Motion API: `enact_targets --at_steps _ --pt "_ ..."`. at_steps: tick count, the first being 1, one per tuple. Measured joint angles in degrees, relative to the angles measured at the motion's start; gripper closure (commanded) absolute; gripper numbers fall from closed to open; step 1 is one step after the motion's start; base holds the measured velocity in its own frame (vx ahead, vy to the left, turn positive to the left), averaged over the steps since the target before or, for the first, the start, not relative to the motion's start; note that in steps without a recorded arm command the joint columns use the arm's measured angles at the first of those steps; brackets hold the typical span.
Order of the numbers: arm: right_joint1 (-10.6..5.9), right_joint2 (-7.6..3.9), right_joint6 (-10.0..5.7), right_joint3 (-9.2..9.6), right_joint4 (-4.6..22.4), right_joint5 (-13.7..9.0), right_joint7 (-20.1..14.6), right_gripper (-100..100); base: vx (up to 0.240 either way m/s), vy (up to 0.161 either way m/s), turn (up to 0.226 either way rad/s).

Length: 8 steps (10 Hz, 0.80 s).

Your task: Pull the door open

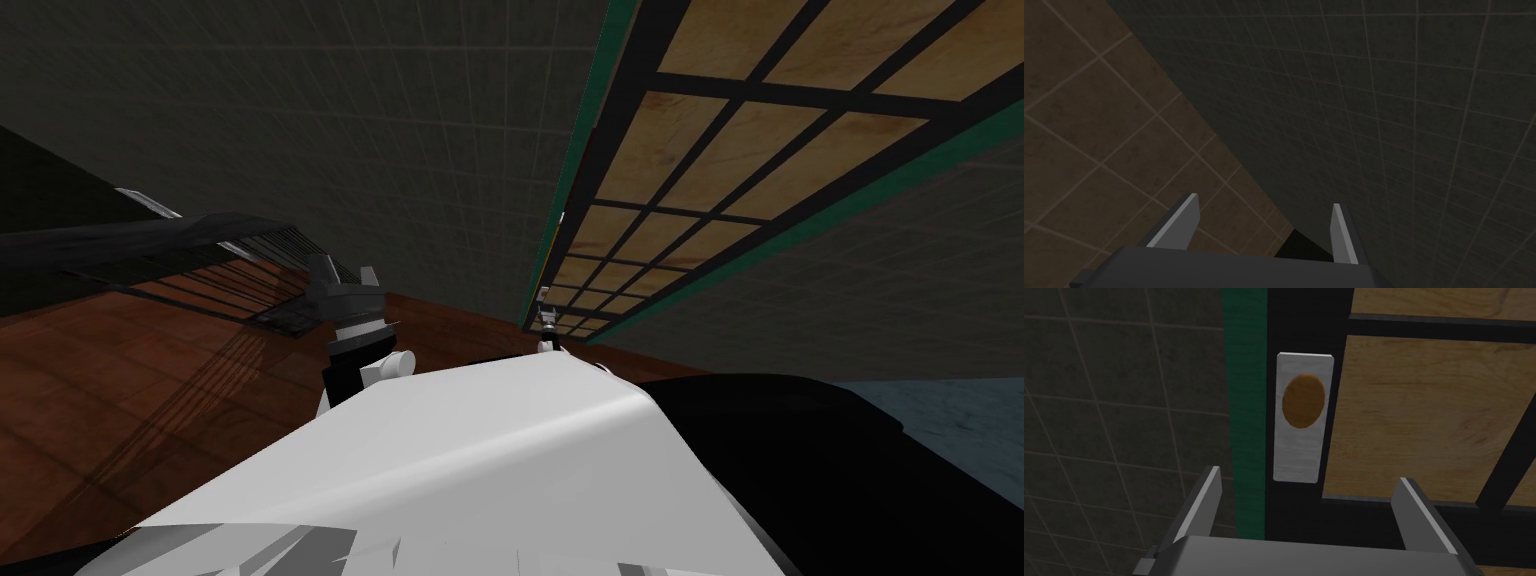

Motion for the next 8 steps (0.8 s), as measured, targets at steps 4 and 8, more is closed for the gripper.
enact_targets --at_steps 4,8 --pt "-0.09 0.26 0.39 0.48 -0.3 -1.4 -4.0 -100 -0.010 -0.010 0.034" --pt "0.66 -2.22 -0.57 0.00 1.2 -1.8 -6.7 -100 0.197 -0.003 0.097"
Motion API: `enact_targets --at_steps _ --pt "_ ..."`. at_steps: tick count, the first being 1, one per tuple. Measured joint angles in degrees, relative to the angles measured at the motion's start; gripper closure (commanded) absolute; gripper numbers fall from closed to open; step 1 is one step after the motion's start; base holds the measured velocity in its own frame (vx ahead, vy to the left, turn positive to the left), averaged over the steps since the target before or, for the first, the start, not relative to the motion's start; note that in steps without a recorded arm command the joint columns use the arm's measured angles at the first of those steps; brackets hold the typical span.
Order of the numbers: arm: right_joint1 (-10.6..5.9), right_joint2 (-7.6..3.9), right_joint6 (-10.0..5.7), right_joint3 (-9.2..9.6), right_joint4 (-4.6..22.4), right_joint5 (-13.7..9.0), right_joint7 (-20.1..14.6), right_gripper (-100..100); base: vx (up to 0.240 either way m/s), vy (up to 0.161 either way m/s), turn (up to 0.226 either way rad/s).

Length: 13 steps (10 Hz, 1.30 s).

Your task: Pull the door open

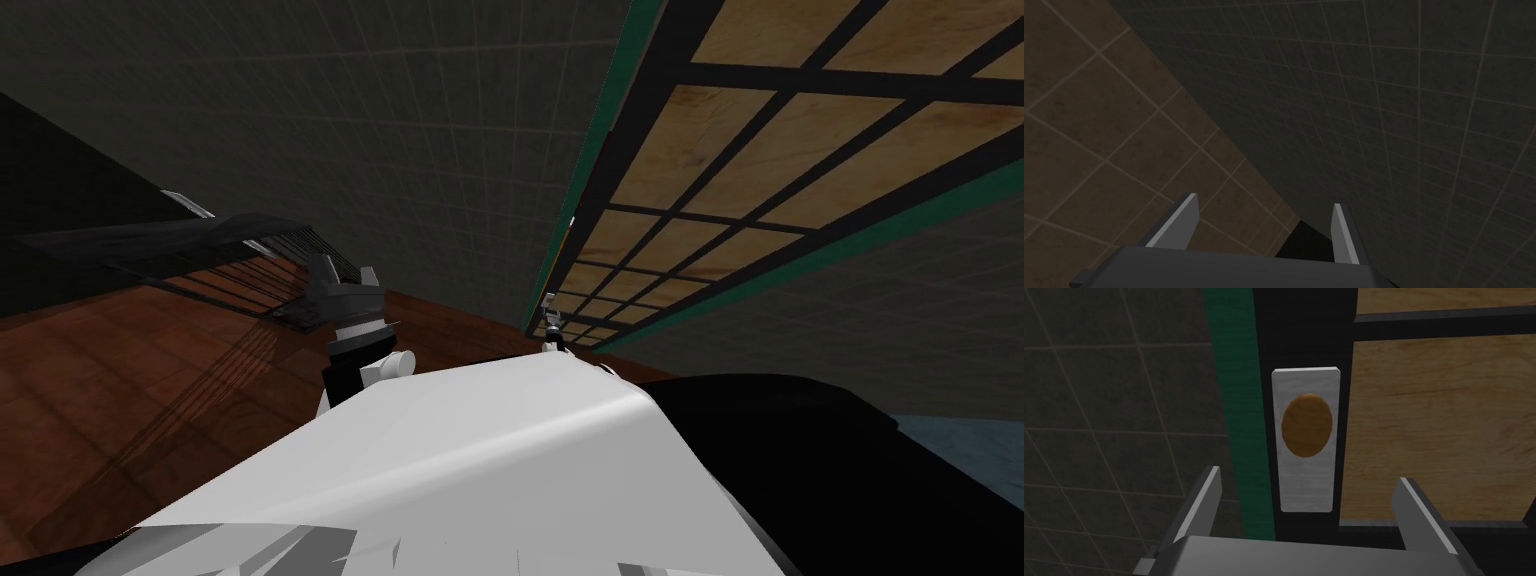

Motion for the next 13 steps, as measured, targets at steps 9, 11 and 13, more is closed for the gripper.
enact_targets --at_steps 9,11,13 --pt "1.66 -2.50 -0.71 -0.68 0.5 -0.6 -2.7 100 0.063 -0.011 0.028" --pt "1.72 -2.45 -0.66 -0.65 0.6 -0.6 -2.6 100 -0.063 -0.007 0.042" --pt "1.95 -3.33 -0.91 0.30 0.1 -0.2 -3.8 100 -0.198 -0.009 0.088"
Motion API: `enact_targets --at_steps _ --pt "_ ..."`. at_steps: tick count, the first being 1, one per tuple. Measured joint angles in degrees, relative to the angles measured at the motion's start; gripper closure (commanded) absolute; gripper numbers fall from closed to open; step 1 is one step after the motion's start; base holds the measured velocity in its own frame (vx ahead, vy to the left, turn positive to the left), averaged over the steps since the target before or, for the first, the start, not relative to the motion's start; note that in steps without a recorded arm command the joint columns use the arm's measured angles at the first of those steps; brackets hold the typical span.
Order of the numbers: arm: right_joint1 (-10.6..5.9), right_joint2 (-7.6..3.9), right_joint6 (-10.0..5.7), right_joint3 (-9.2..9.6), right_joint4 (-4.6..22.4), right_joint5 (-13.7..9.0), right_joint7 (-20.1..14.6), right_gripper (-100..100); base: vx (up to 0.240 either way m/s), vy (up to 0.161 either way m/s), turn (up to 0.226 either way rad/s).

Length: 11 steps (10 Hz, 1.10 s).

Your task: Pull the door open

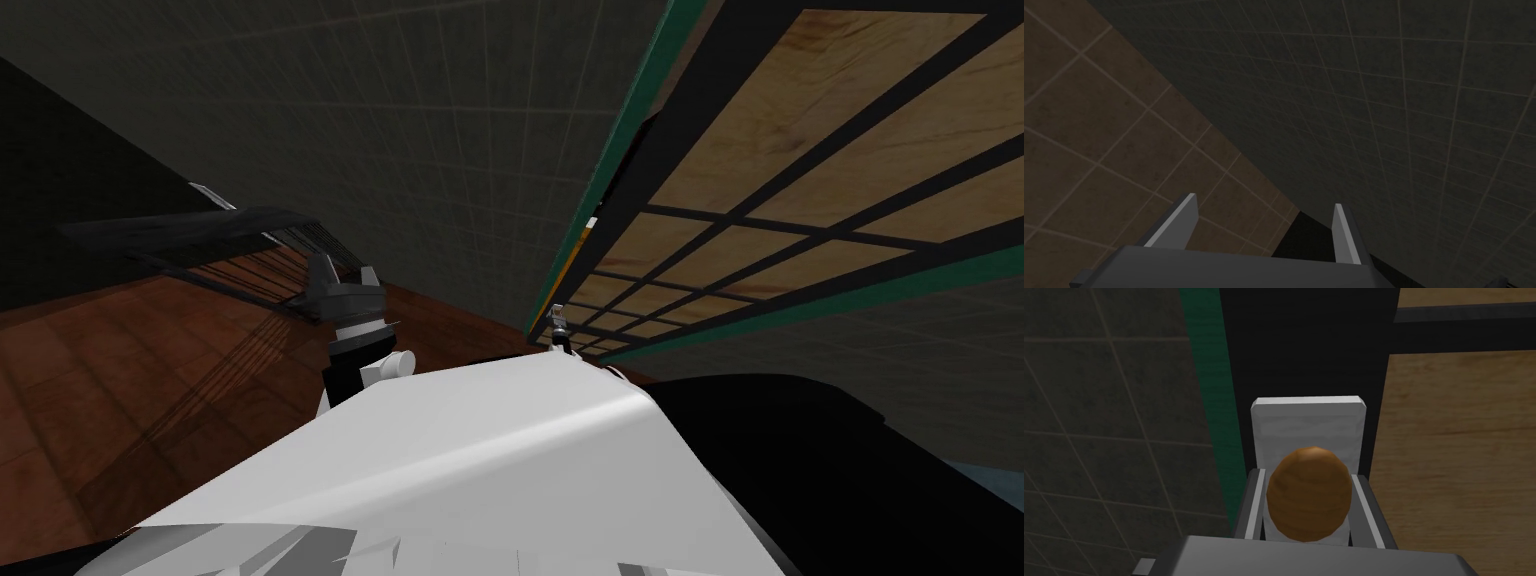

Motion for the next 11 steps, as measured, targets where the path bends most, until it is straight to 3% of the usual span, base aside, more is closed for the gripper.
enact_targets --at_steps 7,8,11 --pt "2.17 -3.60 -0.98 5.66 -1.7 2.2 -6.3 100 -0.230 -0.010 0.089" --pt "2.38 -3.53 -0.82 5.85 -1.6 2.3 -6.5 100 -0.179 -0.046 0.079" --pt "3.03 -5.05 -2.17 7.98 -1.8 3.4 -8.5 100 -0.236 -0.033 0.094"
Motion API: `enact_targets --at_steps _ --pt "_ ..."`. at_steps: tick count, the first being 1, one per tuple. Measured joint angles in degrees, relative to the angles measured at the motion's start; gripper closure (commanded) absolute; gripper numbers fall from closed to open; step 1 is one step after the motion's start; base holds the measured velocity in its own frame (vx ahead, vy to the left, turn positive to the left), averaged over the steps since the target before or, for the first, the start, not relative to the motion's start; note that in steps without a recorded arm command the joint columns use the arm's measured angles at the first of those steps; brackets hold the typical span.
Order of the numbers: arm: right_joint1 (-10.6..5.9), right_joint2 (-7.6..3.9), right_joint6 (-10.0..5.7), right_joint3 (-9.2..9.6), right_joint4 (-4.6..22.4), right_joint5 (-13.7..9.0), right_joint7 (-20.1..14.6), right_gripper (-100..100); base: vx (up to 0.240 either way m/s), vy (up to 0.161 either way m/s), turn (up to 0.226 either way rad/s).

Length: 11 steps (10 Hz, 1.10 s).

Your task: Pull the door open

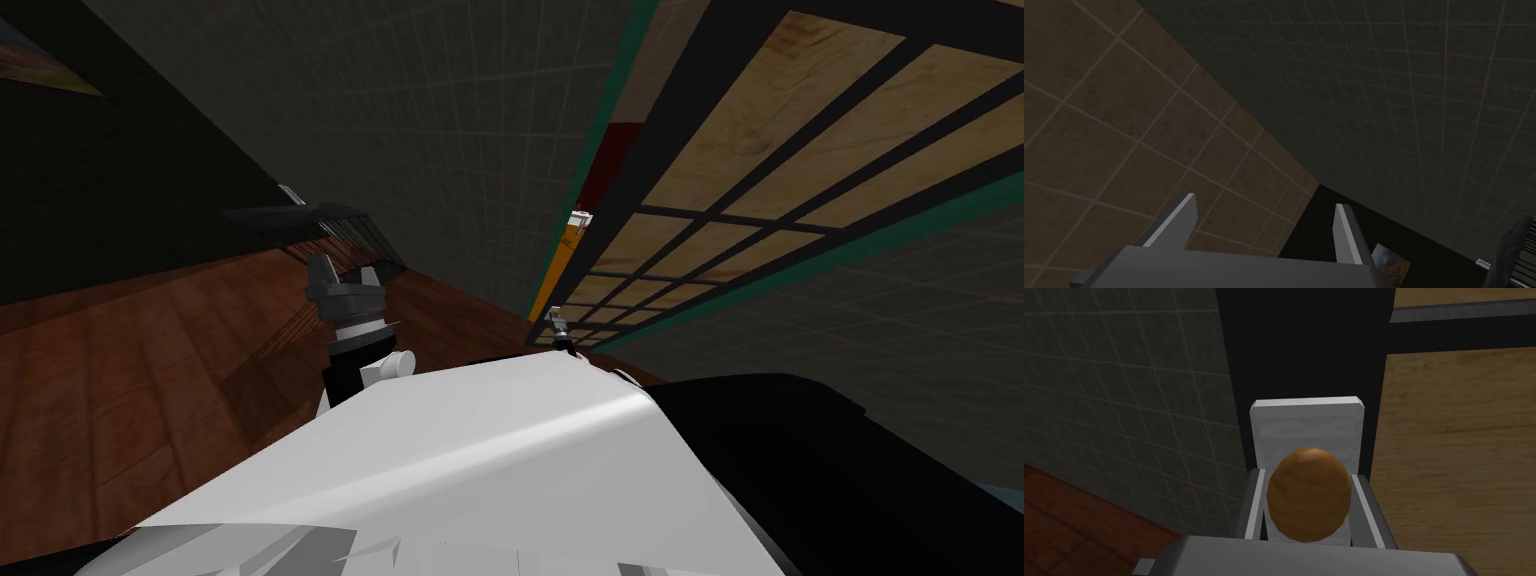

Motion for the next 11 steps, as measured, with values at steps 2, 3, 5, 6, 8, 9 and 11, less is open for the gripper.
enact_targets --at_steps 2,3,5,6,8,9,11 --pt "1.42 -1.31 -0.86 1.83 -1.2 0.9 -1.6 100 -0.238 -0.071 0.099" --pt "2.27 -2.00 -1.27 2.82 -2.2 1.4 -2.3 100 -0.256 -0.069 0.115" --pt "2.65 -2.44 -2.04 4.10 -2.0 2.0 -3.4 100 -0.127 -0.016 0.075" --pt "3.23 -3.00 -2.35 4.48 -2.4 2.3 -3.8 100 -0.238 -0.044 0.115" --pt "3.58 -4.01 -4.29 5.59 -1.7 3.0 -5.3 100 -0.223 -0.043 0.097" --pt "4.00 -4.45 -5.09 6.15 -1.7 3.3 -5.9 100 -0.221 -0.054 0.110" --pt "5.15 -5.55 -6.24 7.23 -2.2 4.0 -7.0 100 -0.204 -0.059 0.097"
